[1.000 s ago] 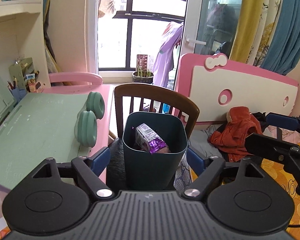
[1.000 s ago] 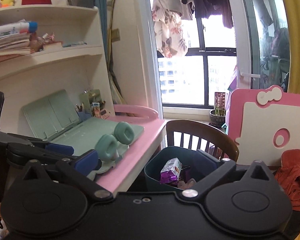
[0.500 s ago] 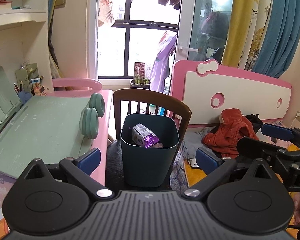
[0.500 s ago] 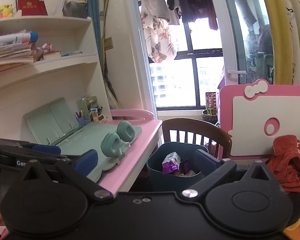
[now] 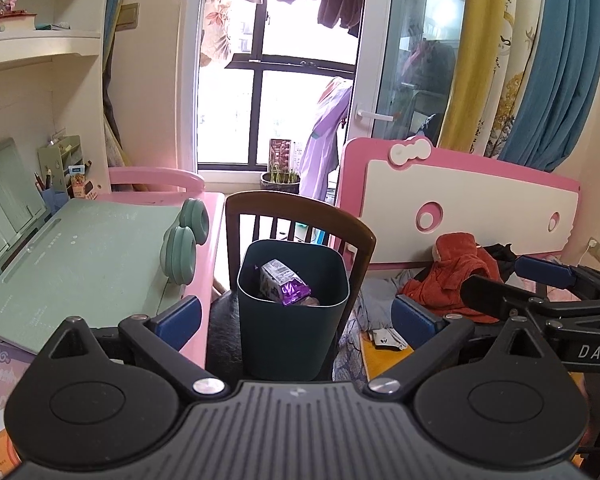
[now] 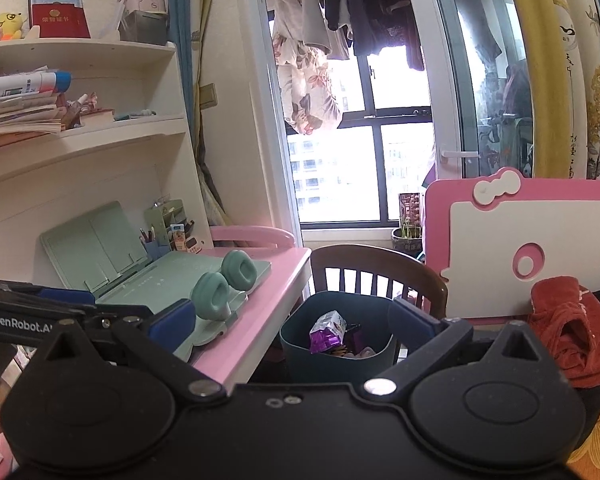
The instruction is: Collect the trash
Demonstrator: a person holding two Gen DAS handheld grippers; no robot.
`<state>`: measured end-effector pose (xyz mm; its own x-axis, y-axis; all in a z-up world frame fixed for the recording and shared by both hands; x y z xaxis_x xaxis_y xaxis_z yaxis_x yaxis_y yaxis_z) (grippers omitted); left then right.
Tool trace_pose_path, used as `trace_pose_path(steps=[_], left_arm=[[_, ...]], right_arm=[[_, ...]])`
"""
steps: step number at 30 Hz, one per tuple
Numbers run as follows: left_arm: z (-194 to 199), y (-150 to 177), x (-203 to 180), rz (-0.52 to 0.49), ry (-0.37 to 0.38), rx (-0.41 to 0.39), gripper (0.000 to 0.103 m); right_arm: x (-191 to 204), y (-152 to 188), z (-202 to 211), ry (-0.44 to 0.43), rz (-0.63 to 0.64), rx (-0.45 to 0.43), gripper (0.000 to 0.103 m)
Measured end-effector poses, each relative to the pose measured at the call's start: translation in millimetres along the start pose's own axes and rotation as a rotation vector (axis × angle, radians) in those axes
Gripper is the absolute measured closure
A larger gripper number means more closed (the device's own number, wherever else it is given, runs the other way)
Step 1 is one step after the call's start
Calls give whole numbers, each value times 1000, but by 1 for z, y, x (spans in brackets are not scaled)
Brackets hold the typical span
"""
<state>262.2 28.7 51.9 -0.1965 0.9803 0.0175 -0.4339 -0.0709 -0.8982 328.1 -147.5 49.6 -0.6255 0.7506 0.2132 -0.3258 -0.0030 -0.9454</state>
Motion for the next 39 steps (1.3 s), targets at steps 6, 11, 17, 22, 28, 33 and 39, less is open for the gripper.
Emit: trace_pose_path(steps=[6, 11, 17, 22, 28, 33, 39], left_arm=[[2, 0, -2, 0, 1, -4, 1], [3, 0, -2, 4, 4, -4, 1], [5, 0, -1, 15, 8, -8, 1], [6, 1, -2, 15, 14, -13, 1], [8, 1, 1, 18, 14, -22, 1], [6, 1, 2, 17, 17, -10, 1], [3, 0, 4, 22, 16, -4, 1]], right_arm=[[1, -1, 0, 0, 3, 4, 0], [2, -2, 0, 4, 5, 7, 0], [3, -2, 1, 20, 6, 7, 0], [6, -3, 1, 23, 1, 2, 0], [11, -5, -3, 23, 19, 9, 0], [11, -4, -5, 29, 24, 22, 0], [11, -4, -8, 27, 21, 31, 0]])
Point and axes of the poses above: each gripper's, at about its wrist camera, not at the fingertips, and z roughly against the way its jaws point, x to its left, y to its underside, the point moved 5 cm from there along -z, roughly the way its jaws point, and after that the axes turned 8 degrees about -y, right-handed, at the moved point
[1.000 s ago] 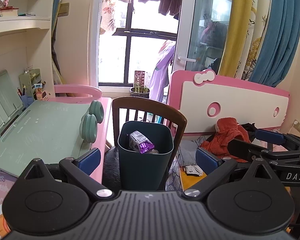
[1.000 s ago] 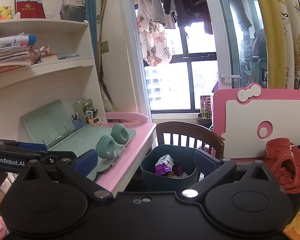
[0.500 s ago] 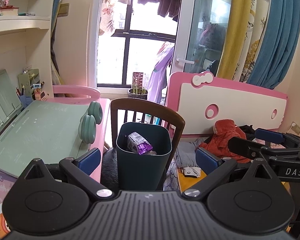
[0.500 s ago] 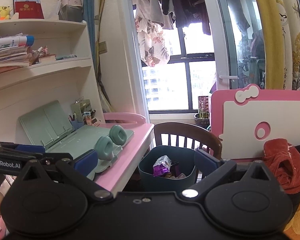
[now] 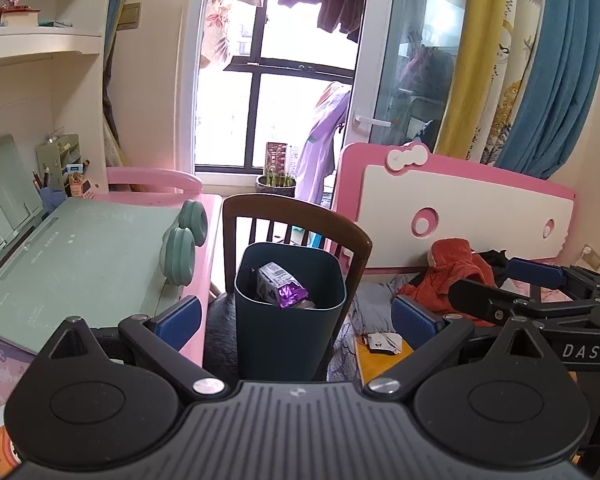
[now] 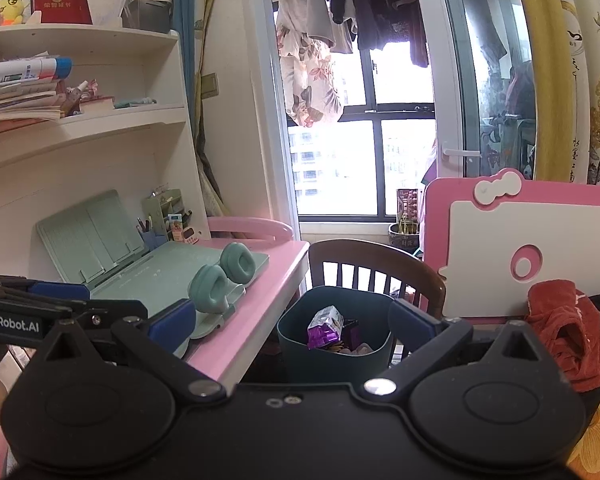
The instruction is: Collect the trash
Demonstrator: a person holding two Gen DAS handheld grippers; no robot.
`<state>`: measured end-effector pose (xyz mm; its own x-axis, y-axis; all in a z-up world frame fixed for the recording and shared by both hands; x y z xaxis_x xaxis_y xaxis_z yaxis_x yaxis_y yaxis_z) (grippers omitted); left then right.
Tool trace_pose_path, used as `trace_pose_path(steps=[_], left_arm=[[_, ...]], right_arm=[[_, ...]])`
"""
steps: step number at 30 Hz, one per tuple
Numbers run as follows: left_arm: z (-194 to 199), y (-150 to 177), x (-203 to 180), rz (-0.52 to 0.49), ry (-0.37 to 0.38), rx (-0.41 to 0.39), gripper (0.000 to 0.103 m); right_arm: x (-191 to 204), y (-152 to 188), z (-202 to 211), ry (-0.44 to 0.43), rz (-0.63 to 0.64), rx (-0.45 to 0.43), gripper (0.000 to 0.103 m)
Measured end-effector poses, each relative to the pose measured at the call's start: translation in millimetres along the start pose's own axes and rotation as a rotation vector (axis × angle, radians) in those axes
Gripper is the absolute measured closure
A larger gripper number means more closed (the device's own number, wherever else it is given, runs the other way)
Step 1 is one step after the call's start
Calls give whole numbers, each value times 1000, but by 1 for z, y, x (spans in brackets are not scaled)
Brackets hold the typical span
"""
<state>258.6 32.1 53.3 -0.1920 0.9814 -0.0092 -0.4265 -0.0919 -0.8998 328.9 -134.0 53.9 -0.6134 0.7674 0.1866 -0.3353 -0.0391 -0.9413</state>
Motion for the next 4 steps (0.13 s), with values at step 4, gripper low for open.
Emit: trace_pose_path(steps=[4], left_arm=[[-1, 0, 2, 7, 4, 0, 1]], right_arm=[[0, 0, -1, 0, 0, 4, 0]])
Point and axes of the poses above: each gripper's, at about its wrist camera, not at the fingertips, and z roughly against the way its jaws point, x to its left, y to its underside, the point moved 5 cm from there along -z, roughly the way its jaws point, and after that the axes turned 8 degrees about -y, right-handed, at the moved point
